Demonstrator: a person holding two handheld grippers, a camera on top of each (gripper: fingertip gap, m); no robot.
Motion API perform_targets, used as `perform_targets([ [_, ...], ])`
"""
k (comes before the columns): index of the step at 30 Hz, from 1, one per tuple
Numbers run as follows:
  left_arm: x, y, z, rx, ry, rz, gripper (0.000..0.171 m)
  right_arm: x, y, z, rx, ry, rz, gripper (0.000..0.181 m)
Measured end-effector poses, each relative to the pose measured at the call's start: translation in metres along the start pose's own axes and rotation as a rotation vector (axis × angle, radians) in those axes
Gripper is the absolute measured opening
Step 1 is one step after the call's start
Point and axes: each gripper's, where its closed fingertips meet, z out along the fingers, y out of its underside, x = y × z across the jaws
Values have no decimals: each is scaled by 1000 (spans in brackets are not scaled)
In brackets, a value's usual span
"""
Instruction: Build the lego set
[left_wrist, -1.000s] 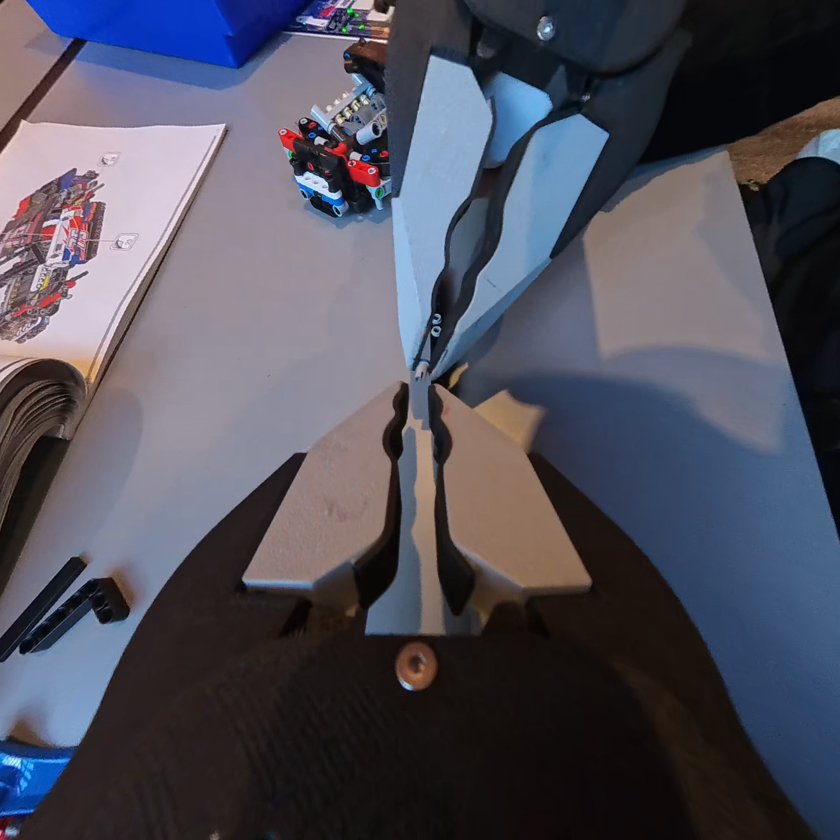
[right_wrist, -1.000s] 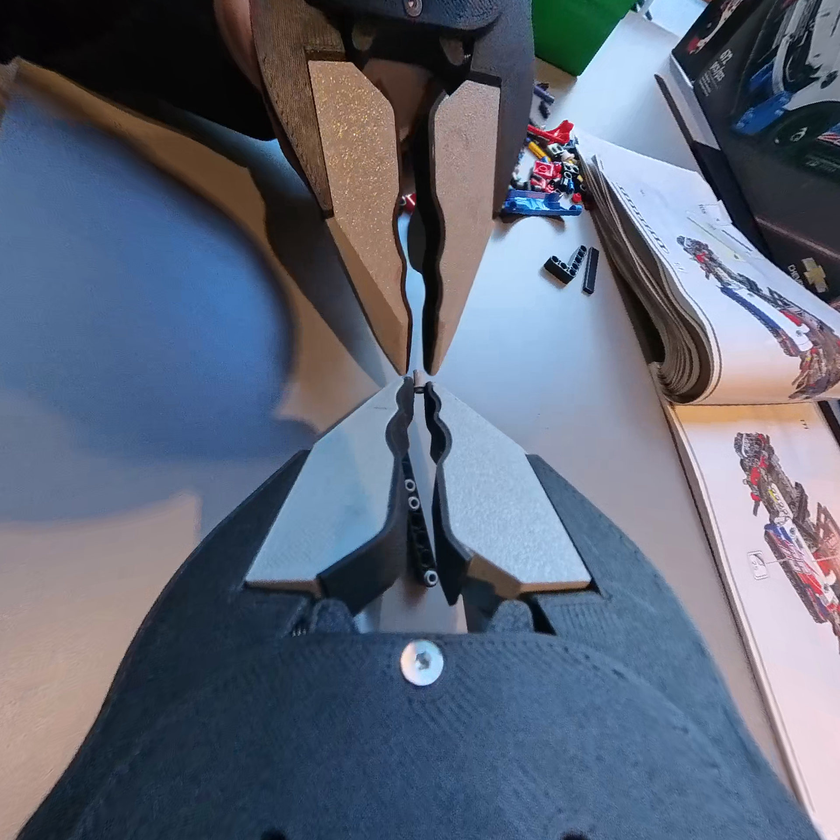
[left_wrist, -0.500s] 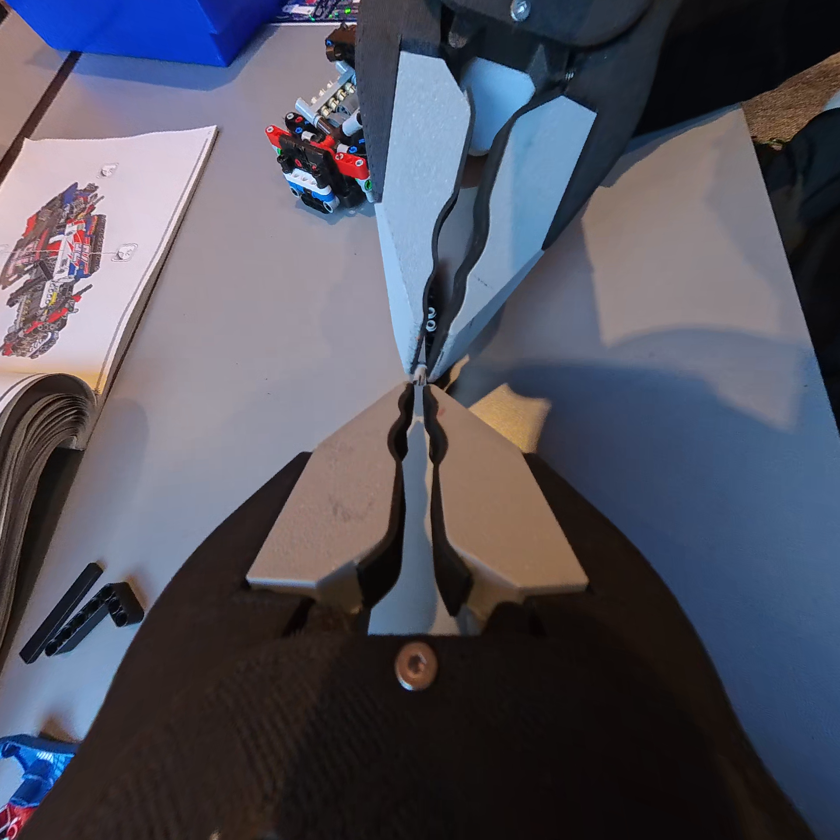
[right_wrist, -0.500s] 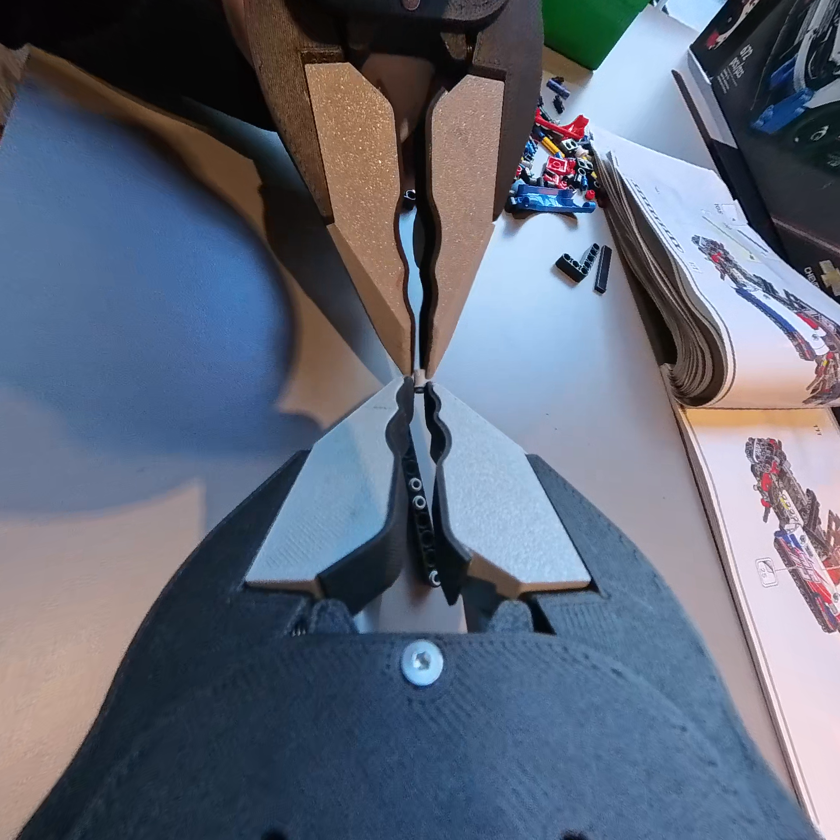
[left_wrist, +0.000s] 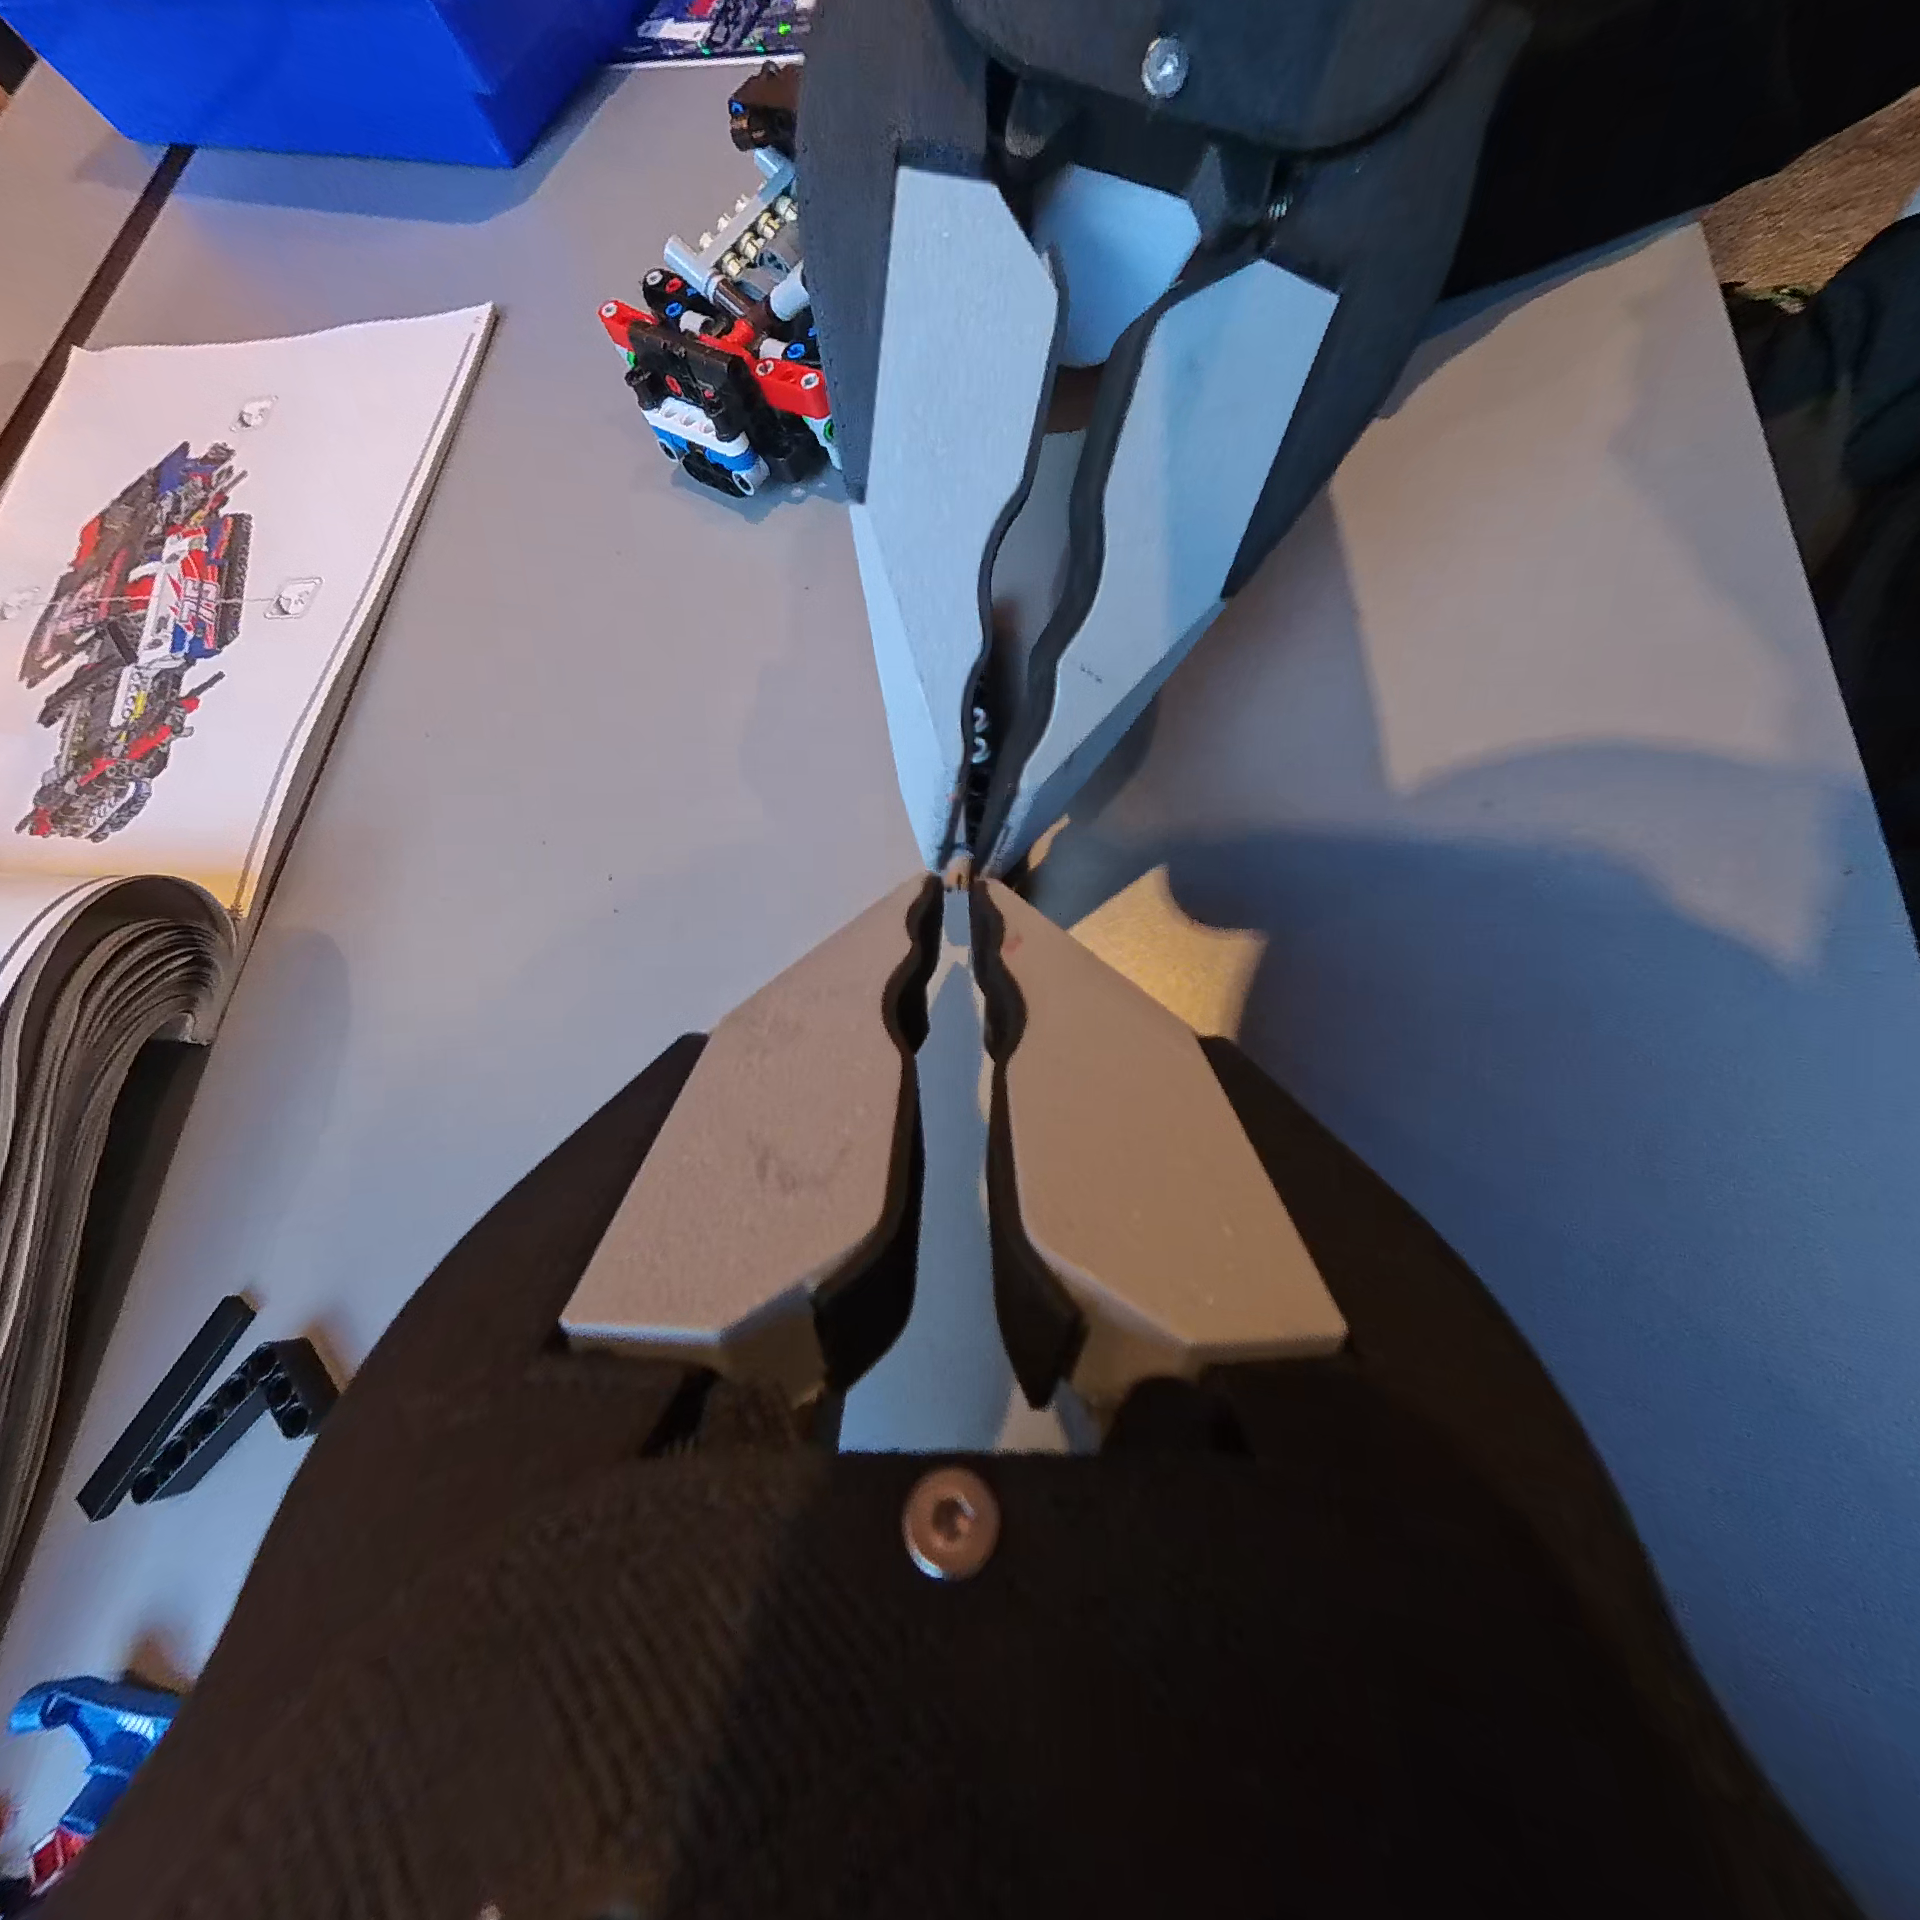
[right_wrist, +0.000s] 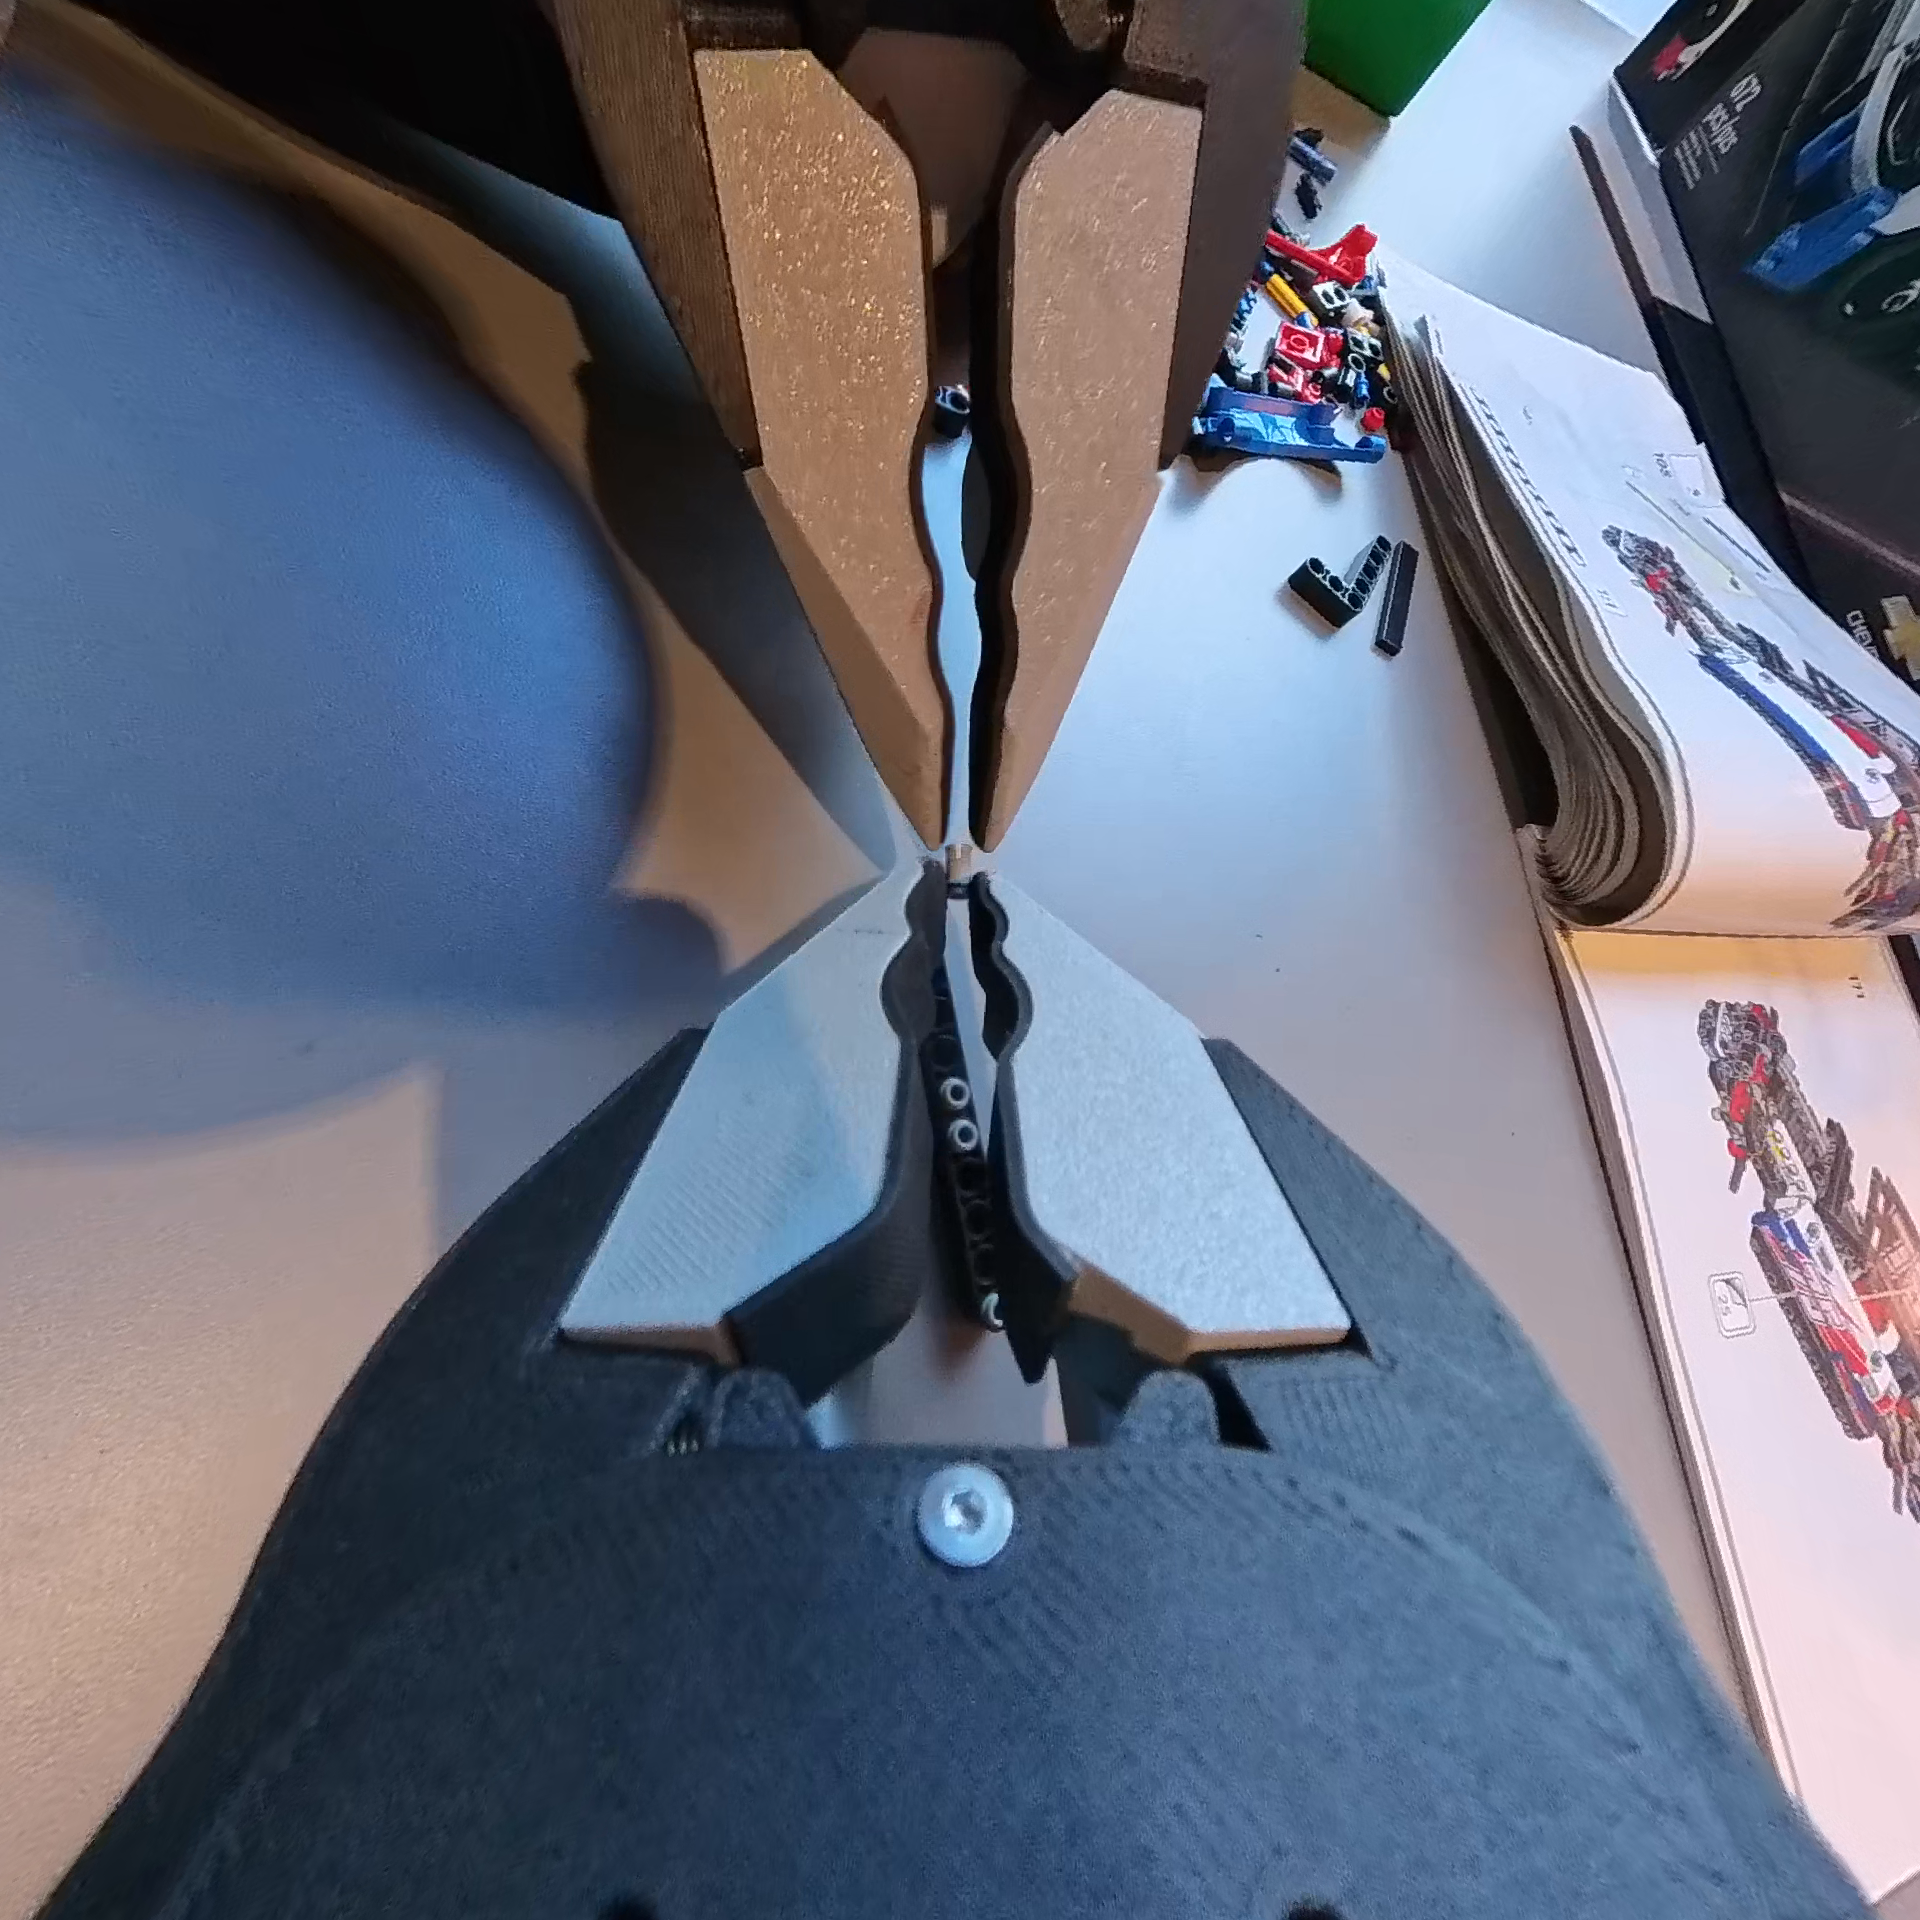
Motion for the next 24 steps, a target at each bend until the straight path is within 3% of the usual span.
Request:
perform_targets([
  [24, 7, 7, 3, -39, 28, 32, 1, -8, 2, 2, -9, -15, -77, 2],
])
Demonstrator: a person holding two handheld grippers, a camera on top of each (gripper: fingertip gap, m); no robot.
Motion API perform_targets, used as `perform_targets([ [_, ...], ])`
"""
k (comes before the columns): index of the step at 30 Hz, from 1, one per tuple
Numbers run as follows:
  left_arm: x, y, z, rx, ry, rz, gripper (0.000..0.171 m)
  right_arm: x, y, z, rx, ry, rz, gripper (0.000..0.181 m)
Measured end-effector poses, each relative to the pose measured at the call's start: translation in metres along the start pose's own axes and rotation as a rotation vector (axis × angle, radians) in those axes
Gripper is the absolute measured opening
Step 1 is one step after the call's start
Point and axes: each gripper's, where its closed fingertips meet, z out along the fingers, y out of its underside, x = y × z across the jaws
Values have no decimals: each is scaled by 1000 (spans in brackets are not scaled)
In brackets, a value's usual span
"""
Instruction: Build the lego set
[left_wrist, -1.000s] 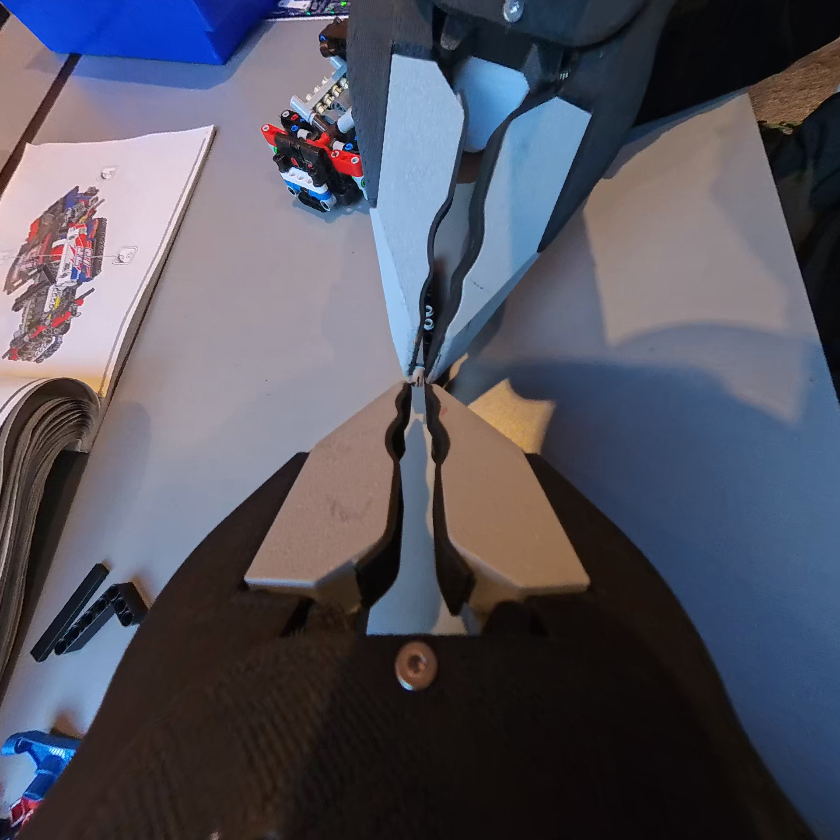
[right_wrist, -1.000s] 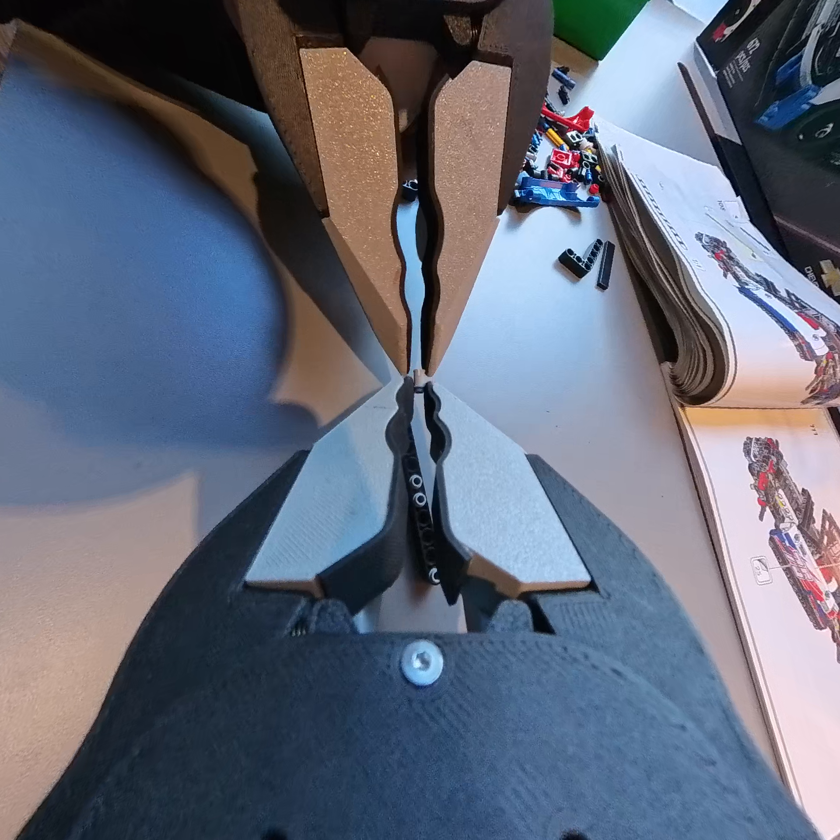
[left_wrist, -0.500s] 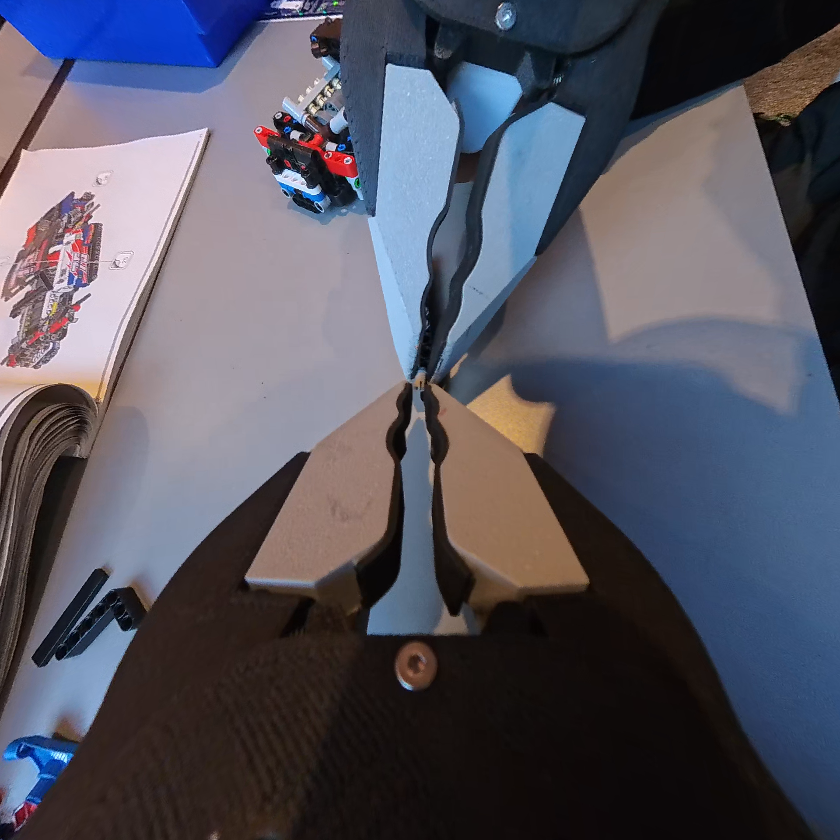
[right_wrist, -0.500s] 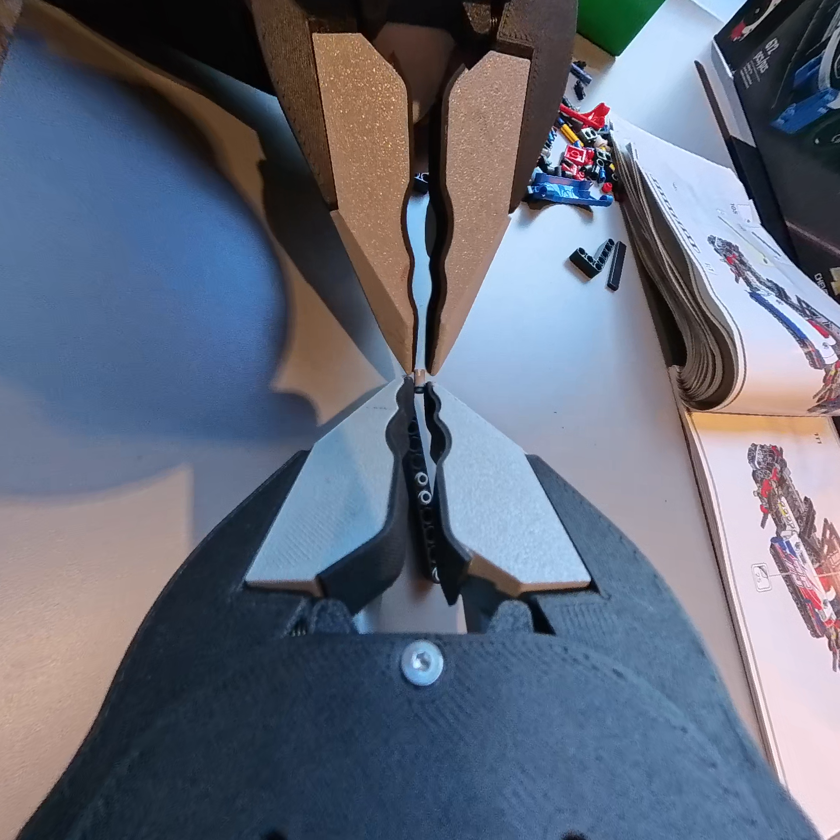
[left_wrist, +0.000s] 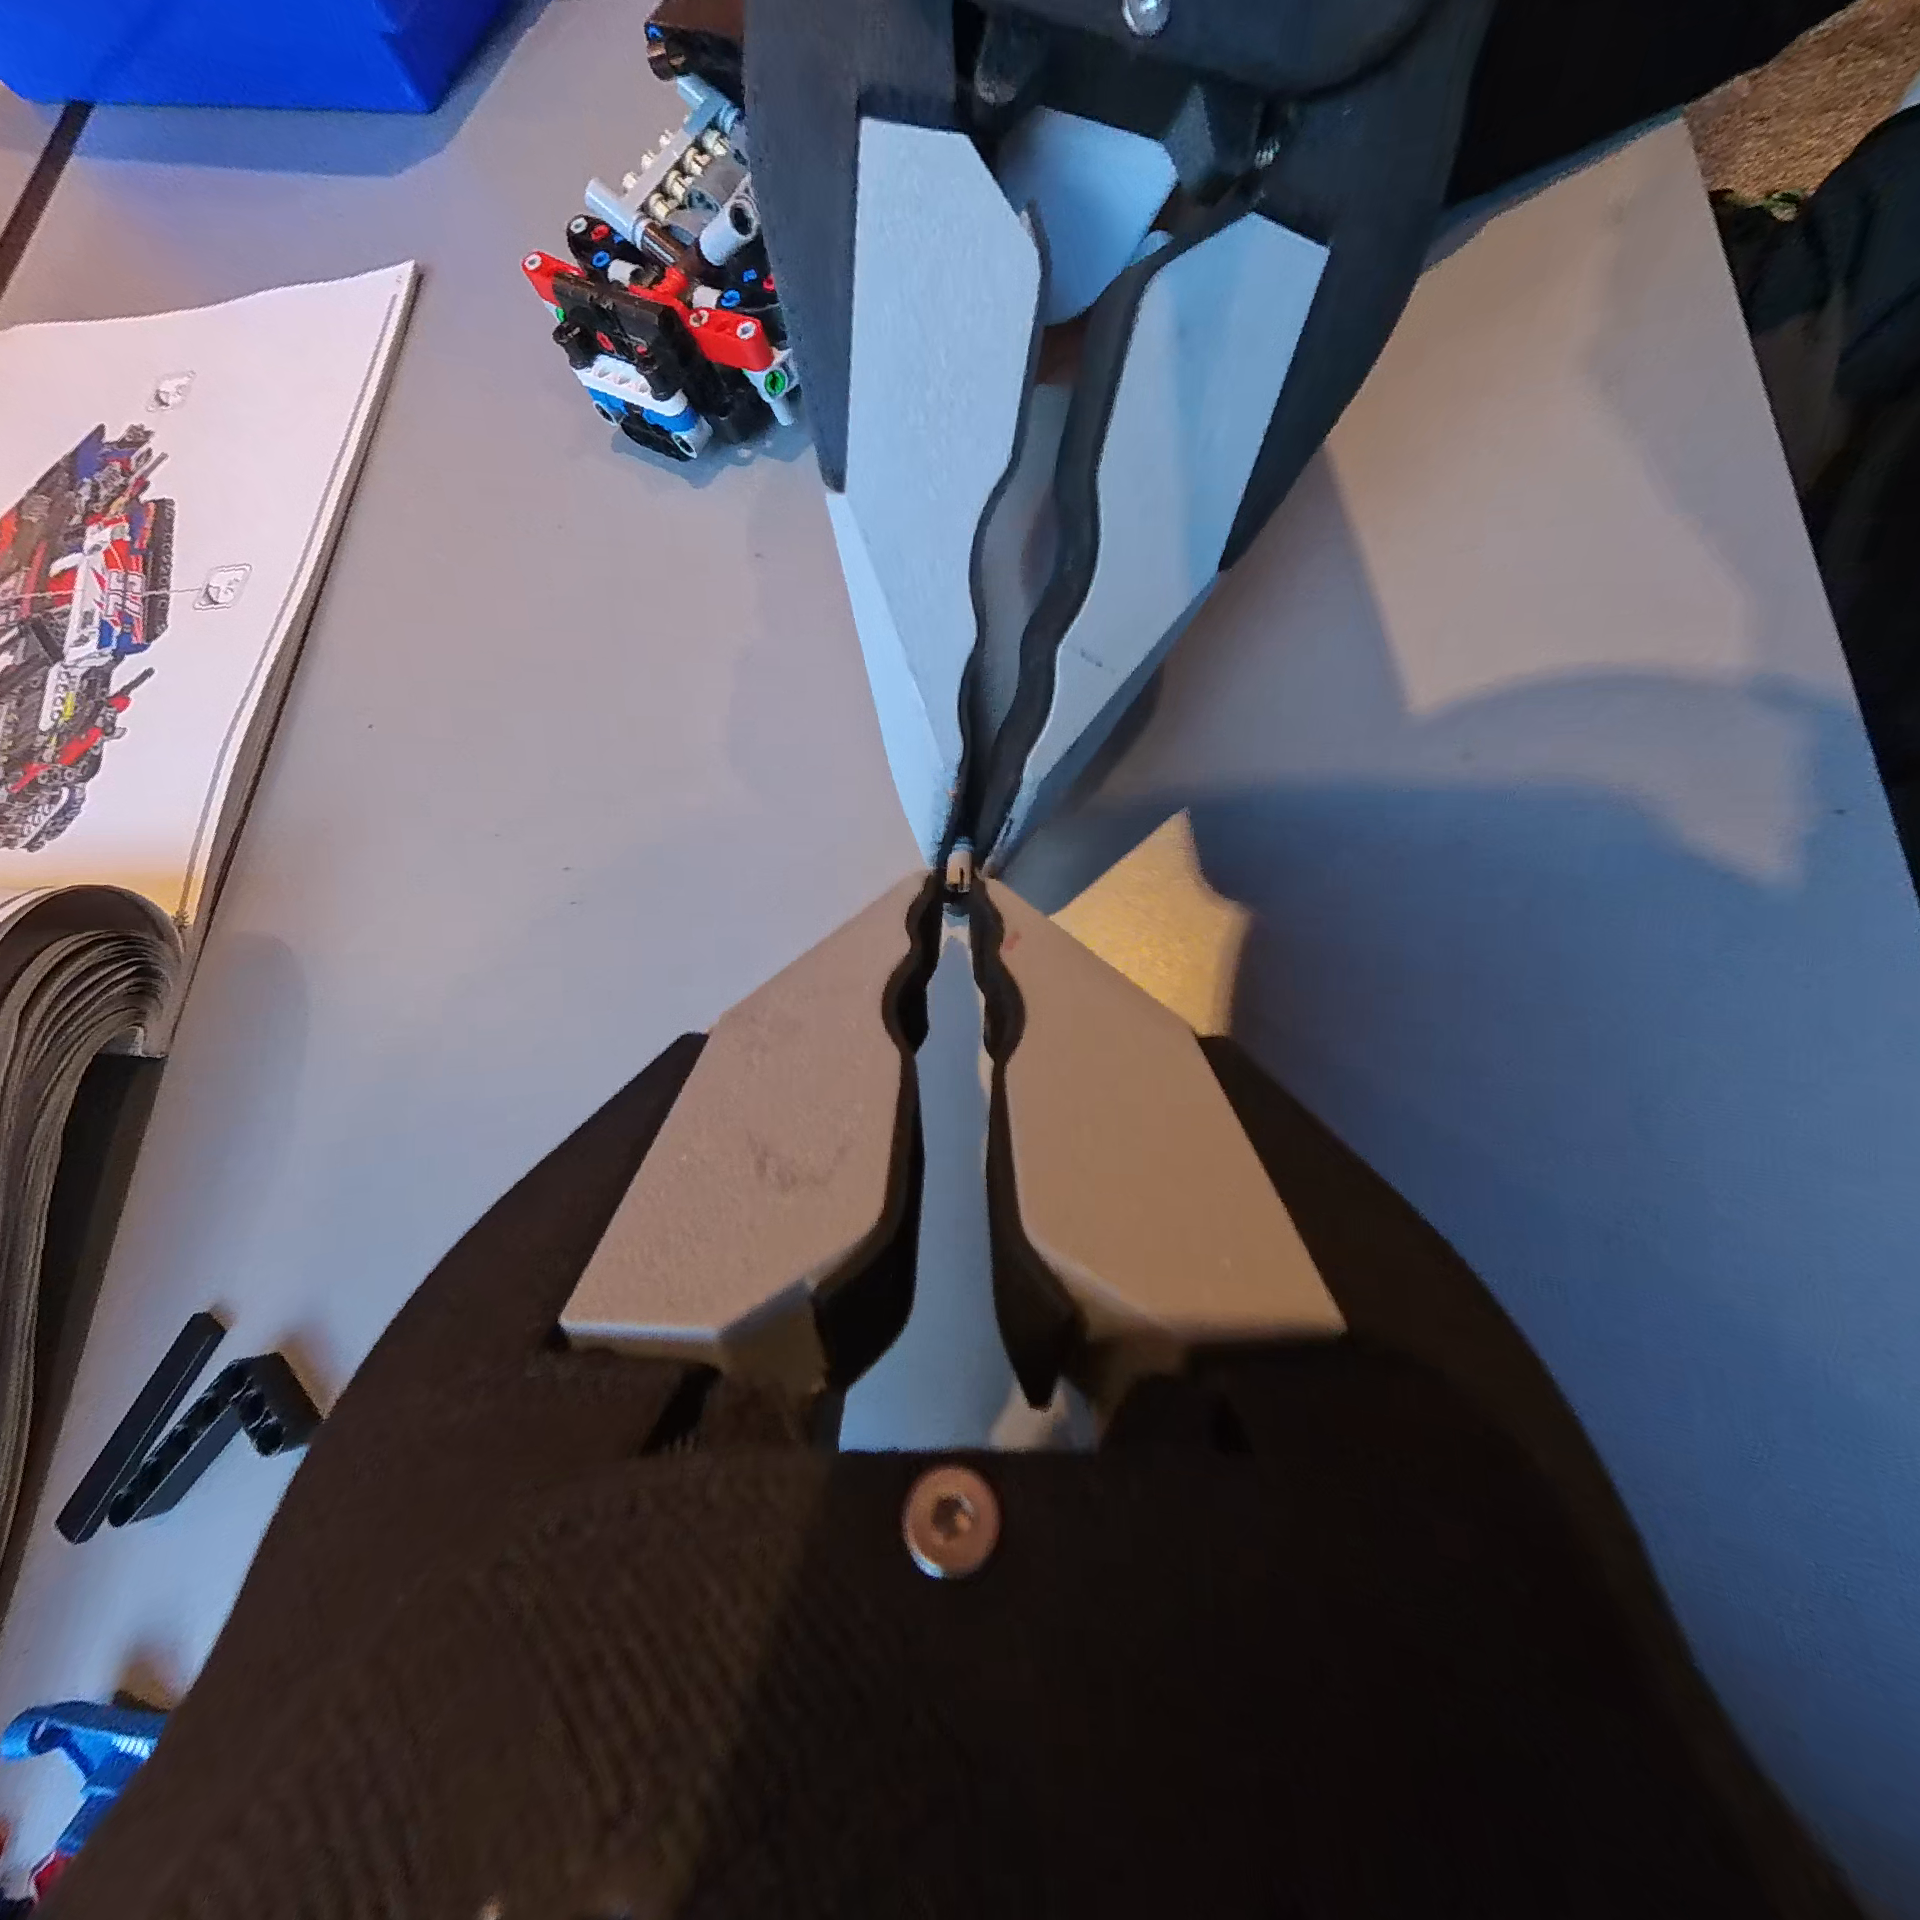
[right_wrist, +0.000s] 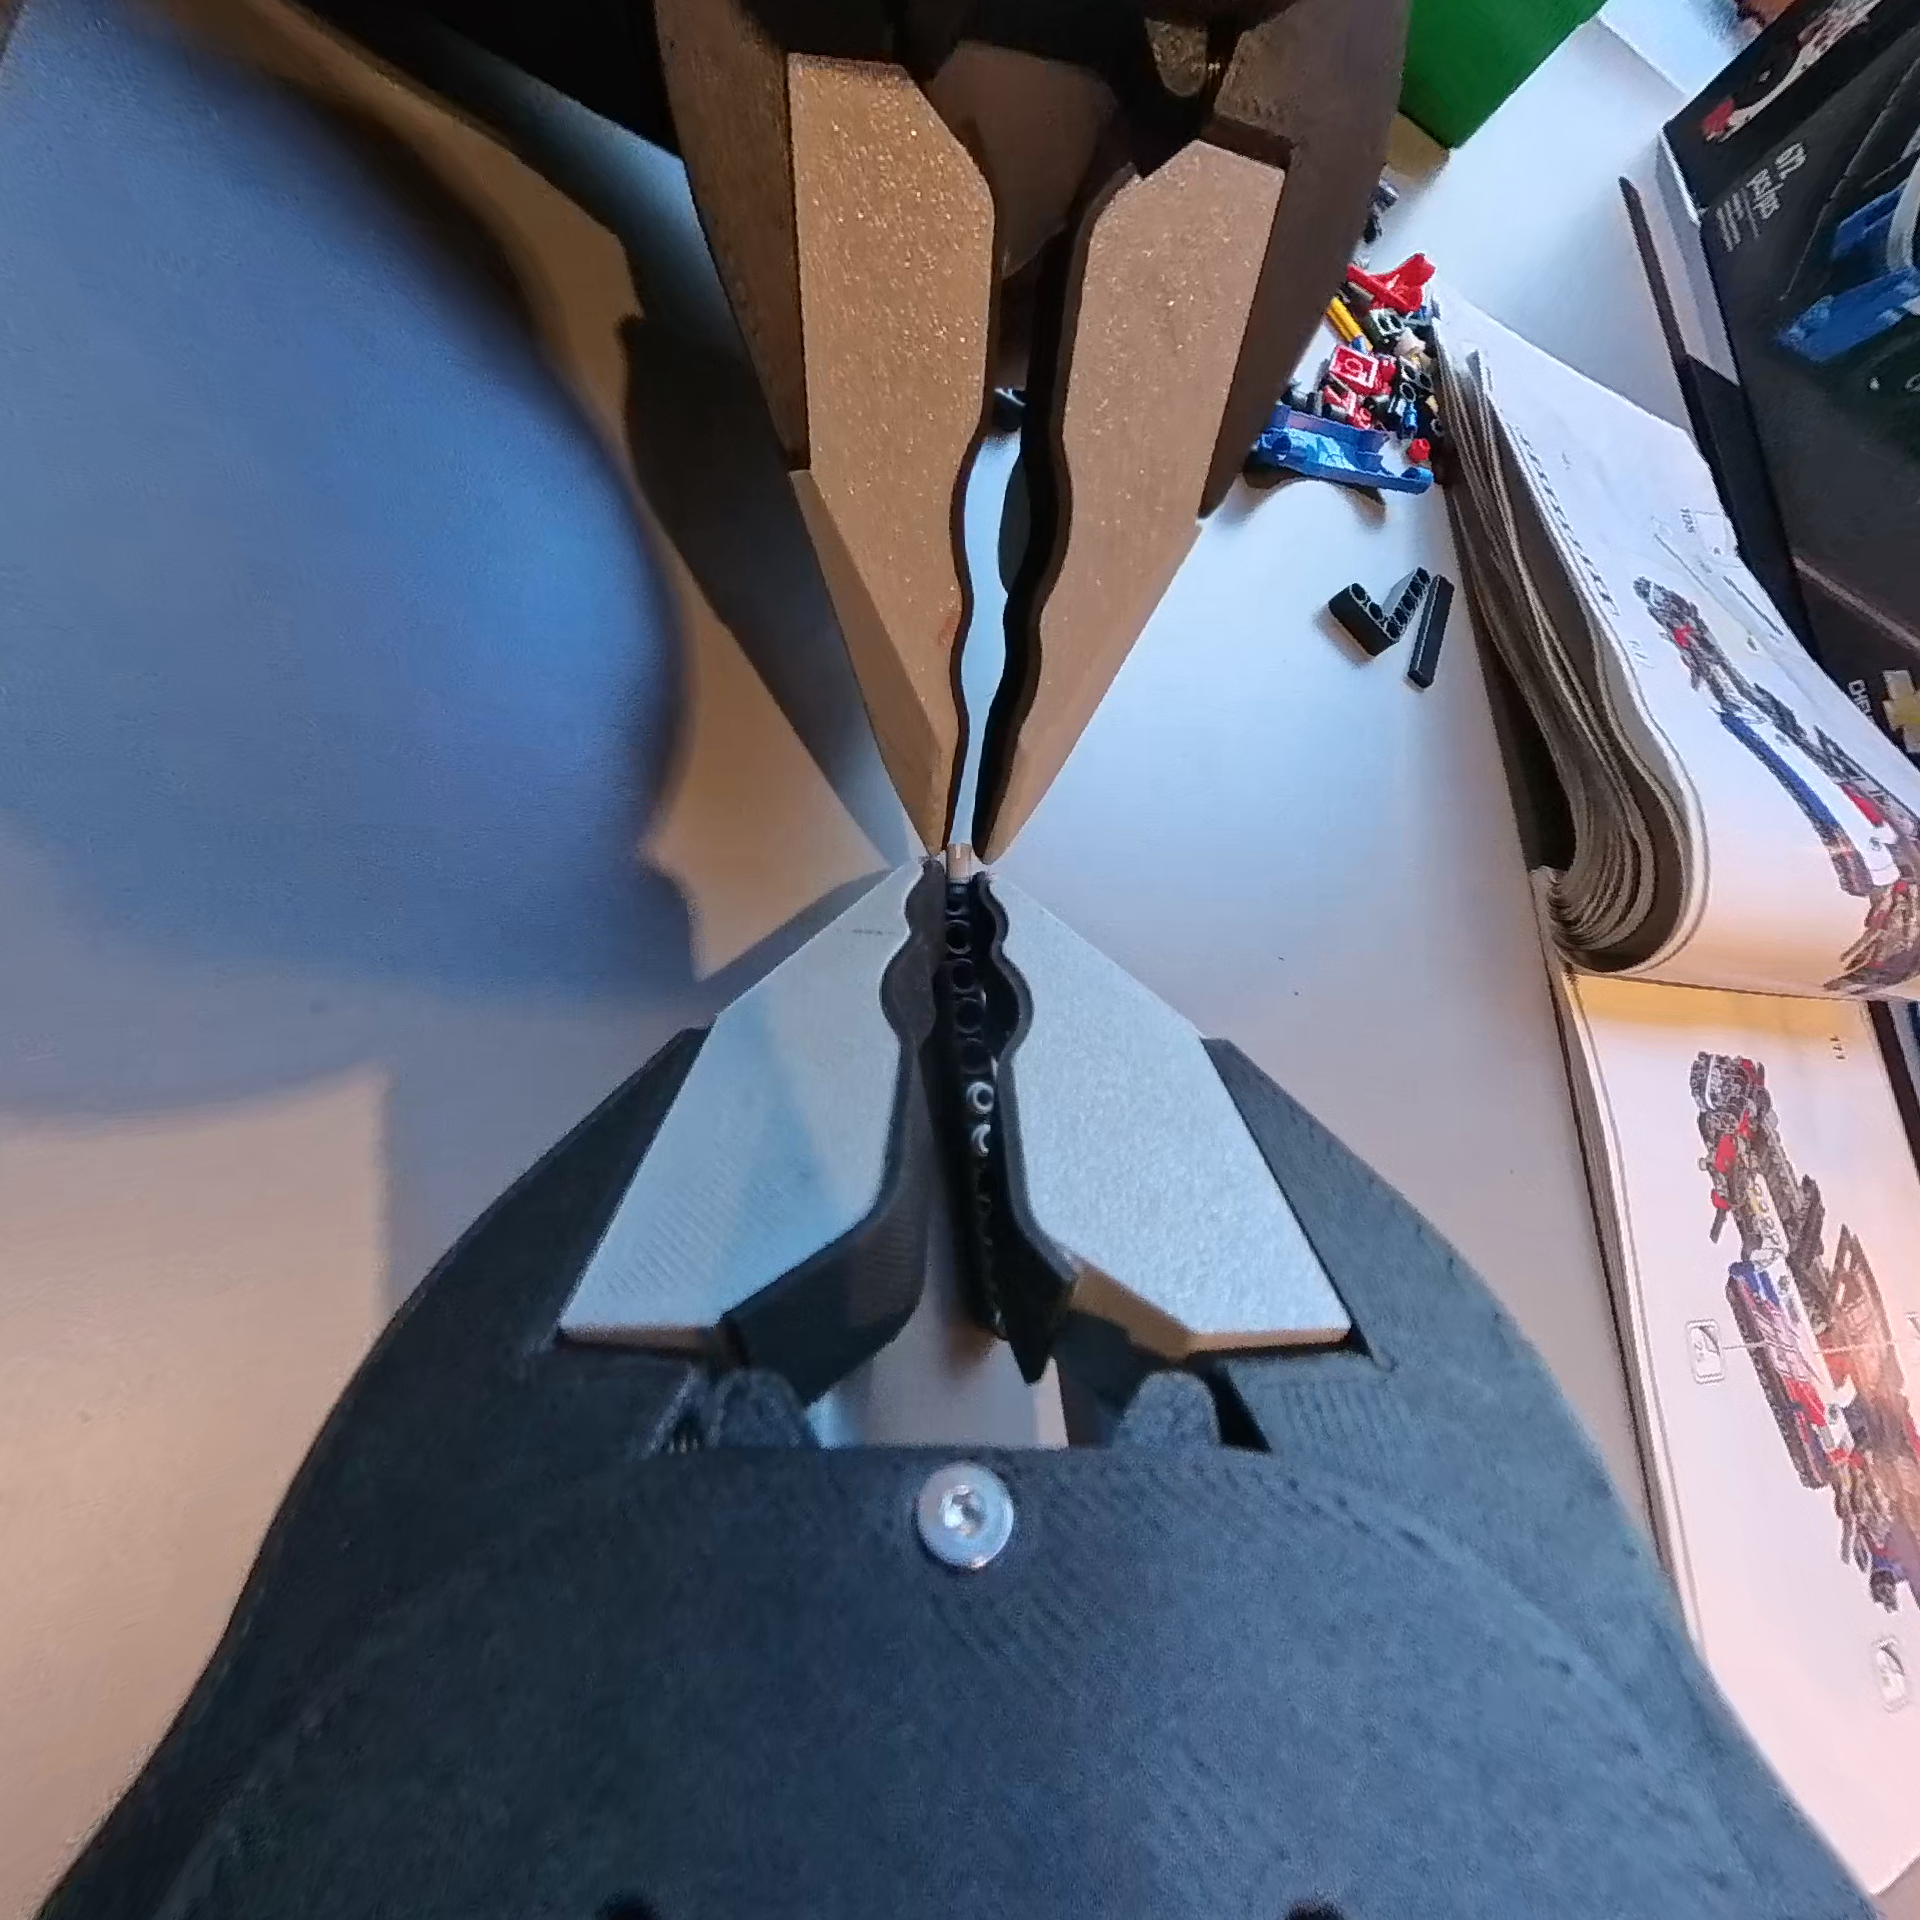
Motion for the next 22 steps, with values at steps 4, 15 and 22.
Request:
perform_targets([
  [4, 3, 1, 0, -5, 17, 7, 2, -3, -1, 0, -3, 6, -51, 2],
  [15, 13, 5, 3, -38, 50, 58, 2, -13, 1, 2, -9, -34, -86, 2],
  [22, 15, 12, 8, -75, 41, 82, 1, -17, 5, 6, -41, -64, -31, 3],
])
